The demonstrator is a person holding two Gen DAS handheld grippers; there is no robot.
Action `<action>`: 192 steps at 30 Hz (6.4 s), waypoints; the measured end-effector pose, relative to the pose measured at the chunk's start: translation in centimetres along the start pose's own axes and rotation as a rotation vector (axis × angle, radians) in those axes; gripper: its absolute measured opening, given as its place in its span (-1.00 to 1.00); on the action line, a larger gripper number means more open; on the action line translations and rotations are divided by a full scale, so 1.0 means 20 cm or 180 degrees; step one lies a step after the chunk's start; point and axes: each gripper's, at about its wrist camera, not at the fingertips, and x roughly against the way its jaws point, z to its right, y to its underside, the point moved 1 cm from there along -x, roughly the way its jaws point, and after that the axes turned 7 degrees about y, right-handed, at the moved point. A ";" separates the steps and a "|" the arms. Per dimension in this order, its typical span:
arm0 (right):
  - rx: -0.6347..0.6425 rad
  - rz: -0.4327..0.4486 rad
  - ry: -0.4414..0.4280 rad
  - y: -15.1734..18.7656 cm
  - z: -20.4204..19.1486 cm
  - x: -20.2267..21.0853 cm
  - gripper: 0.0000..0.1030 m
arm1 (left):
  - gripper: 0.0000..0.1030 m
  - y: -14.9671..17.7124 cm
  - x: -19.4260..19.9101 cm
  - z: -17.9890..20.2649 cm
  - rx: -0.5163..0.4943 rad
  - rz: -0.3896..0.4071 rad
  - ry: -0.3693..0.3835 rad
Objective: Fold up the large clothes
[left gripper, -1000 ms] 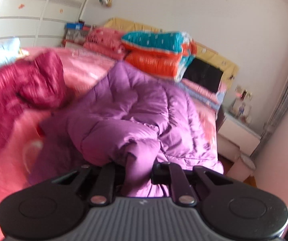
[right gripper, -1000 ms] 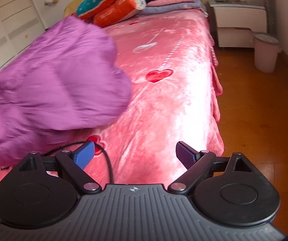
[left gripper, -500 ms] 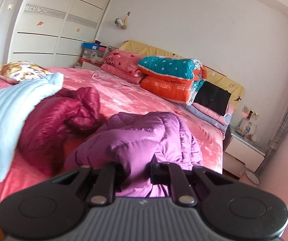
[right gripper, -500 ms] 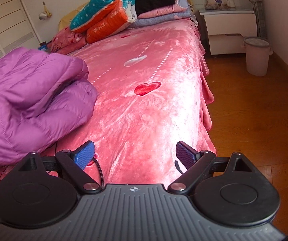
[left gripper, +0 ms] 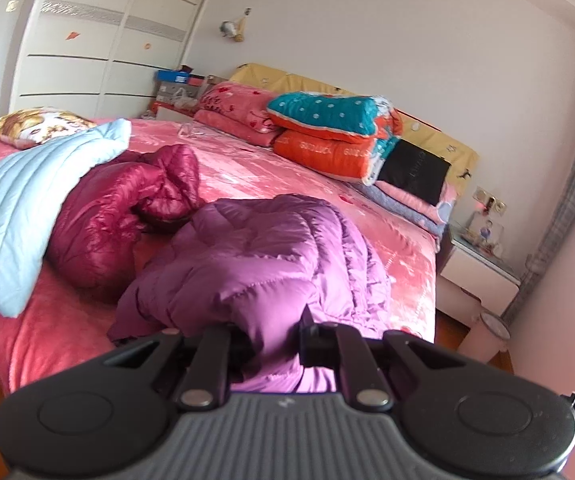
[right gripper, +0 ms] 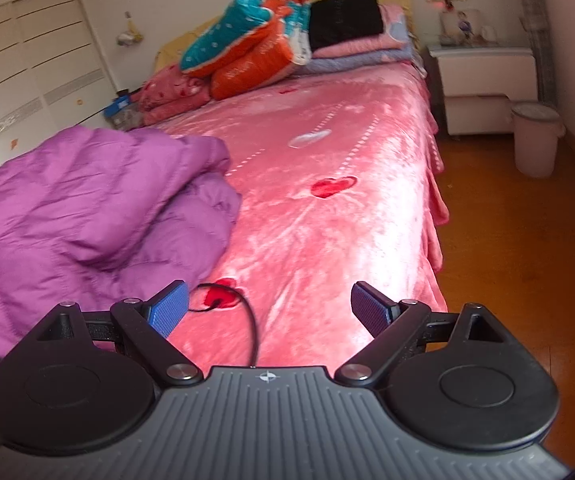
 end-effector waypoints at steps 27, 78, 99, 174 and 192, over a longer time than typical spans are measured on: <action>0.0199 0.0447 0.0582 -0.17 0.07 0.45 1.00 | -0.77 0.51 -0.61 0.44 -0.1214 -0.0845 0.1161; 0.3724 0.0604 0.0155 0.40 -1.33 -0.09 -0.28 | 0.76 0.21 0.16 -0.54 -0.0562 -0.0297 -0.0437; -0.0109 0.0982 0.0220 -0.46 -0.36 0.03 -0.68 | 0.77 0.22 -0.03 -0.42 -0.0830 -0.0625 -0.0465; 0.0372 -0.0310 -0.0176 0.00 -0.02 -0.07 0.85 | -0.84 -0.26 -0.68 0.14 -0.1336 0.0132 0.0013; 0.0109 0.0861 -0.0017 -0.20 -0.23 0.56 -0.54 | -0.84 -0.40 0.17 -0.05 -0.0757 0.1029 0.0060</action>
